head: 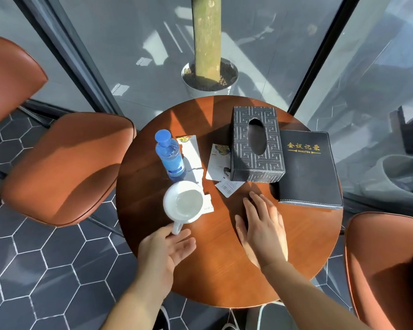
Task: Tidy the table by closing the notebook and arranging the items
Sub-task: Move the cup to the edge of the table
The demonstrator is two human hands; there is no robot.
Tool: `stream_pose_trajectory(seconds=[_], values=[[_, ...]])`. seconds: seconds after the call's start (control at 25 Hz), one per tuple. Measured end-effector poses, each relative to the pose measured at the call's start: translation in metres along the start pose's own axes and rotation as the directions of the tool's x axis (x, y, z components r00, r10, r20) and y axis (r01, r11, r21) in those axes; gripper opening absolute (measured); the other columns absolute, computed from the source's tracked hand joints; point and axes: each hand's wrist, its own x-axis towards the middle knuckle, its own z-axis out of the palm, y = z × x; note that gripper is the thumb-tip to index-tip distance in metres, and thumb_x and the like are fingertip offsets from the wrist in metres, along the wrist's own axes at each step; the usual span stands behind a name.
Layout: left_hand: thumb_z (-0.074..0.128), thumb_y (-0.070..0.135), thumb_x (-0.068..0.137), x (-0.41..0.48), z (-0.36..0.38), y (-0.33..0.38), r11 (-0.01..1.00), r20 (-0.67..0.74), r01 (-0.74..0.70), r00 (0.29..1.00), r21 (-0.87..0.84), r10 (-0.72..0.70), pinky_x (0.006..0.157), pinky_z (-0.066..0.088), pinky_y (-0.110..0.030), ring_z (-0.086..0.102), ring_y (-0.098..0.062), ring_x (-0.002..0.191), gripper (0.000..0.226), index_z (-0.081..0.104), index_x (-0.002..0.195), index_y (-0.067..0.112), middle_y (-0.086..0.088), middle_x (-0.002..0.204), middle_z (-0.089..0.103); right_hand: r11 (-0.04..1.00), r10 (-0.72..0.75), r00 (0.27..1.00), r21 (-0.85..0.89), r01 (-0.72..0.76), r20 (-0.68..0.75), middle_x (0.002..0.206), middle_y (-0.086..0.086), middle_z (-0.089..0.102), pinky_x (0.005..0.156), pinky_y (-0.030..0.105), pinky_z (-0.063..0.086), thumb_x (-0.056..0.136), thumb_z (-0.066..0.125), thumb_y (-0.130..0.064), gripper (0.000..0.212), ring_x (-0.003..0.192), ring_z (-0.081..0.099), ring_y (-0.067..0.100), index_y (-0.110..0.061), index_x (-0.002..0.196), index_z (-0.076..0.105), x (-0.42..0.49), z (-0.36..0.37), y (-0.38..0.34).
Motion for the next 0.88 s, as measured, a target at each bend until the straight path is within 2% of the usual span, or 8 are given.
stream_pose_trajectory(seconds=[0.08,0.2,0.28,0.36,0.44,0.6,0.72,0.88], values=[[0.062,0.019,0.09,0.0,-0.006,-0.005,0.961,0.009,-0.16,0.987,0.224,0.163,0.059,0.061,-0.036,0.076,-0.025,0.074,0.014,0.07,0.1,0.013,-0.012,0.092,0.076,0.998,0.03,1.0,0.053,-0.03,0.005,0.144,0.01,0.054,0.108,0.05,0.042,0.096,0.059,-0.033,0.04,0.138,0.042,0.033,-0.01,0.129,0.062,0.002,-0.003,-0.008],[0.069,0.035,0.085,0.006,-0.009,-0.013,0.647,0.107,-0.408,0.885,0.644,0.452,0.057,0.06,-0.034,0.072,-0.016,0.064,0.004,0.067,0.085,0.031,0.003,0.093,0.07,0.994,-0.07,0.996,0.081,0.074,-0.049,0.144,0.011,0.055,0.11,0.051,0.04,0.095,0.061,-0.023,0.039,0.138,0.044,0.033,-0.009,0.132,0.06,0.008,-0.004,-0.038],[0.069,0.041,0.085,0.014,-0.009,-0.014,0.522,0.158,-0.494,0.814,0.695,0.56,0.064,0.059,-0.043,0.071,-0.019,0.063,0.017,0.063,0.072,0.032,0.003,0.081,0.07,0.981,-0.178,0.982,0.072,0.182,-0.063,0.147,0.01,0.053,0.112,0.053,0.039,0.095,0.063,-0.021,0.044,0.139,0.045,0.034,-0.01,0.137,0.057,0.019,-0.002,-0.059],[0.067,0.04,0.087,0.022,-0.013,-0.014,0.522,0.168,-0.543,0.781,0.658,0.601,0.069,0.057,-0.046,0.071,-0.019,0.069,0.021,0.063,0.068,0.032,0.003,0.073,0.071,0.978,-0.191,0.982,0.082,0.19,0.005,0.153,0.009,0.047,0.117,0.054,0.033,0.094,0.063,-0.021,0.052,0.145,0.037,0.034,-0.011,0.143,0.051,0.032,0.003,-0.073],[0.068,0.036,0.088,0.03,-0.023,-0.012,0.599,0.14,-0.563,0.785,0.57,0.604,0.071,0.058,-0.043,0.072,-0.017,0.075,0.019,0.068,0.068,0.033,0.004,0.073,0.074,0.987,-0.139,0.988,0.09,0.133,0.072,0.156,0.006,0.042,0.12,0.051,0.027,0.097,0.058,-0.023,0.052,0.148,0.032,0.032,-0.012,0.147,0.047,0.036,0.011,-0.081],[0.072,0.022,0.086,0.037,-0.052,0.002,0.687,0.121,-0.589,0.789,0.425,0.602,0.074,0.059,-0.037,0.074,-0.018,0.079,0.02,0.074,0.076,0.039,0.0,0.078,0.076,0.987,-0.152,0.988,0.043,0.152,-0.006,0.148,0.01,0.053,0.112,0.054,0.038,0.093,0.064,-0.016,0.044,0.139,0.045,0.036,-0.009,0.137,0.059,0.037,0.027,-0.079],[0.072,0.022,0.086,0.043,-0.07,0.021,0.753,0.047,-0.567,0.808,0.334,0.588,0.085,0.057,-0.047,0.075,-0.024,0.083,0.014,0.077,0.078,0.032,-0.001,0.08,0.078,0.989,-0.149,0.988,0.018,0.149,0.035,0.153,0.009,0.047,0.113,0.055,0.035,0.095,0.062,-0.019,0.049,0.144,0.039,0.036,-0.011,0.142,0.053,0.036,0.033,-0.076],[0.07,0.013,0.088,0.064,-0.071,0.049,0.786,-0.056,-0.541,0.813,0.299,0.58,0.088,0.057,-0.048,0.076,-0.019,0.077,0.027,0.076,0.071,0.034,0.005,0.077,0.078,0.987,-0.161,0.987,-0.006,0.161,0.03,0.157,0.006,0.04,0.116,0.053,0.03,0.096,0.052,-0.029,0.054,0.148,0.031,0.031,-0.015,0.147,0.045,0.035,0.037,-0.076]])
